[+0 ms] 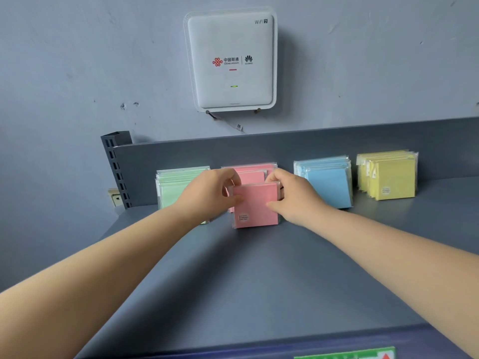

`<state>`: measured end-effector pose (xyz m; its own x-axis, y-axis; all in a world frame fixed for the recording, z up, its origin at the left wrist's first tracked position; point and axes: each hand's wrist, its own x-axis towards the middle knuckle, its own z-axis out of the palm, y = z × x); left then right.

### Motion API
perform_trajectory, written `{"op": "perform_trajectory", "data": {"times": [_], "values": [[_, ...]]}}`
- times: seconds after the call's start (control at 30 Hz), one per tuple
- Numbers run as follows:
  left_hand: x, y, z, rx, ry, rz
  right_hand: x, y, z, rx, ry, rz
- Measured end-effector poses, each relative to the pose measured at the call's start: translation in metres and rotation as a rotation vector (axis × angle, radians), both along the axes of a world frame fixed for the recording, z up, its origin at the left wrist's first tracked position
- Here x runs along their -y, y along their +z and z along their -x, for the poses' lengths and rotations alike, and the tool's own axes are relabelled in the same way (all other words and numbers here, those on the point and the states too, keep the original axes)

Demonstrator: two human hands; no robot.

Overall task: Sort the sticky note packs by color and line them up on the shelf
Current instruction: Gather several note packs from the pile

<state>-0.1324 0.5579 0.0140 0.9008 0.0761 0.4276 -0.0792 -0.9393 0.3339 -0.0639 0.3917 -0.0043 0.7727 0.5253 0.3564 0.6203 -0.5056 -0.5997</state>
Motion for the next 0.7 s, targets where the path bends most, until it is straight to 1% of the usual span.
{"op": "perform_trajectory", "data": {"times": [0.27, 0.43, 0.6, 0.7], "values": [[-0.018, -0.002, -0.023, 0.088, 0.101, -0.236, -0.029, 0.000, -0.014, 0.177, -0.148, 0.139], [-0.018, -0.004, -0.030, 0.071, 0.169, -0.397, -0.039, -0.003, -0.017, 0.268, -0.203, 0.289], [-0.008, -0.004, -0.031, 0.044, 0.216, -0.494, -0.035, 0.002, -0.018, 0.284, -0.194, 0.335], [0.013, 0.003, -0.028, 0.050, 0.189, -0.500, -0.016, 0.011, -0.013, 0.356, -0.147, 0.365]]}}
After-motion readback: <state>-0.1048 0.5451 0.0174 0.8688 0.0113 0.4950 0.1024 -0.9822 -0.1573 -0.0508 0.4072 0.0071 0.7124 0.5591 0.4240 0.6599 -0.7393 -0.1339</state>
